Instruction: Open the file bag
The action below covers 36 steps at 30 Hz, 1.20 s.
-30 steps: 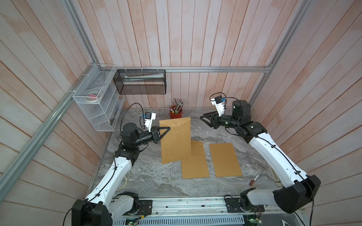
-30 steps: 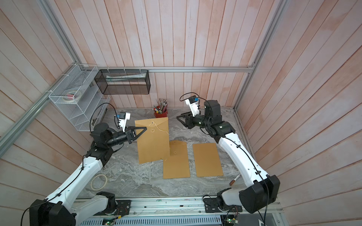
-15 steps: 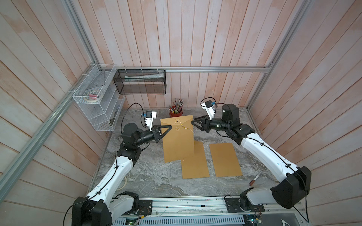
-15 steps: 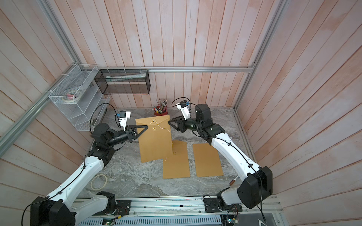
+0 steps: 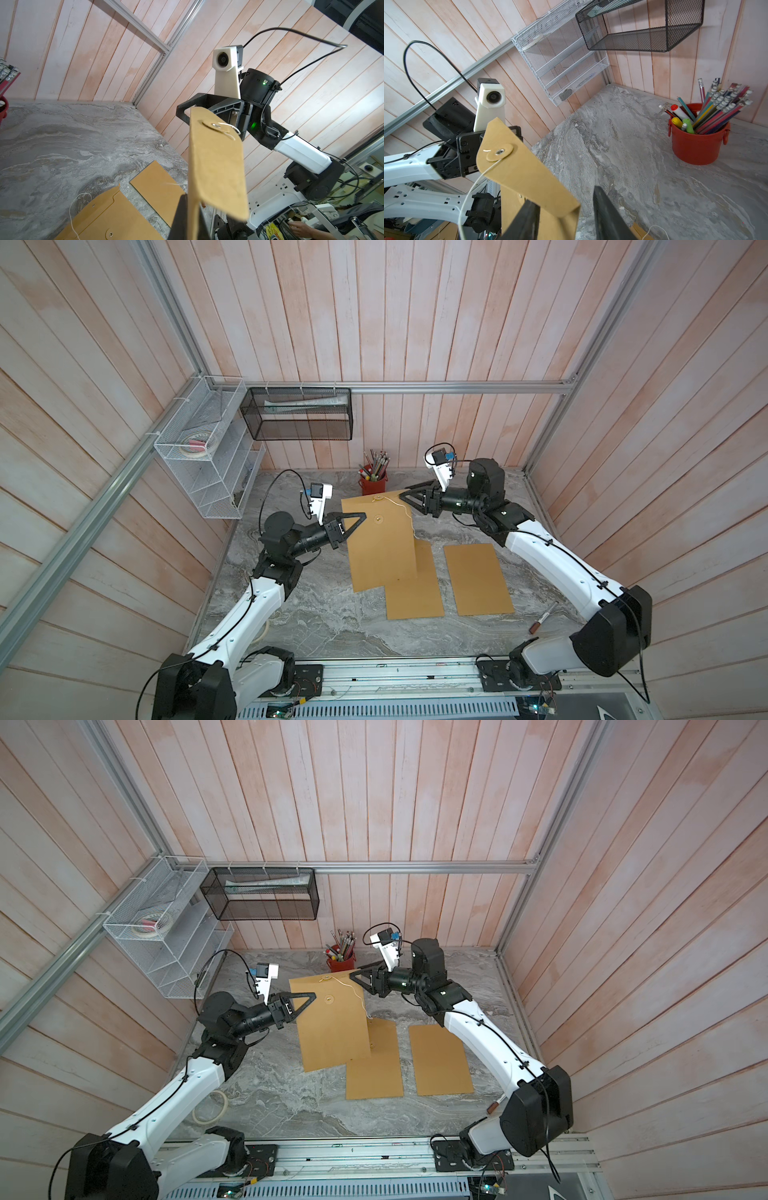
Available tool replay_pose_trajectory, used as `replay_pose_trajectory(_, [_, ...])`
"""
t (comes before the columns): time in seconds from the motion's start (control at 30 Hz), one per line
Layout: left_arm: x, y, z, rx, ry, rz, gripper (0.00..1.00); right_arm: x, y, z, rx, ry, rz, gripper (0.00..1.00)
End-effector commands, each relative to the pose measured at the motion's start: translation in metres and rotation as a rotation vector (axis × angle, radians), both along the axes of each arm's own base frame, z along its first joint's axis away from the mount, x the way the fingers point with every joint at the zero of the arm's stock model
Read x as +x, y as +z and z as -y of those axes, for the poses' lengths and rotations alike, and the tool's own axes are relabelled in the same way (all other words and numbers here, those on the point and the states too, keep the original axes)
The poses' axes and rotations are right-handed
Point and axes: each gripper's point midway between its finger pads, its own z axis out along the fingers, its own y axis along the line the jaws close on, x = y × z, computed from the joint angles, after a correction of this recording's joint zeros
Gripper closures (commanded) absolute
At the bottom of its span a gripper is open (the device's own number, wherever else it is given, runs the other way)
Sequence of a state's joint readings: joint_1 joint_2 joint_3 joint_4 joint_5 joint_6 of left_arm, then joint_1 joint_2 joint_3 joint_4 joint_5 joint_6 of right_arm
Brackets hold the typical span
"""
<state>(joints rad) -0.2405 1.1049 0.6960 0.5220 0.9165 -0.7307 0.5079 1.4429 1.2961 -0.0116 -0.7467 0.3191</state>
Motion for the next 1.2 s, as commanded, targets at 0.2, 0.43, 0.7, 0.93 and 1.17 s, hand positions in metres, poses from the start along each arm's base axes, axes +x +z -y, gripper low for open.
replay_pose_trajectory(0.2, [-0.019, 0.005, 0.006, -0.002, -0.06, 0.048, 1.0, -0.02, 0.029, -0.01, 0.081, 0.138, 0.044, 0.61])
replay_pose_trajectory(0.43, [-0.02, 0.006, 0.007, 0.004, -0.076, 0.051, 1.0, -0.024, 0.023, -0.012, 0.081, 0.167, 0.024, 0.79])
replay_pose_trajectory(0.7, [-0.022, -0.005, 0.008, 0.028, -0.081, 0.033, 1.0, -0.028, 0.029, -0.013, 0.105, 0.194, 0.03, 0.9])
replay_pose_trajectory(0.93, [-0.019, -0.003, 0.007, 0.035, -0.065, 0.036, 1.0, -0.031, 0.028, -0.014, 0.115, 0.221, 0.018, 1.0])
replay_pose_trajectory(1.17, [-0.012, 0.027, 0.005, -0.006, -0.029, 0.101, 0.71, -0.034, 0.016, -0.013, 0.102, 0.223, -0.005, 1.0])
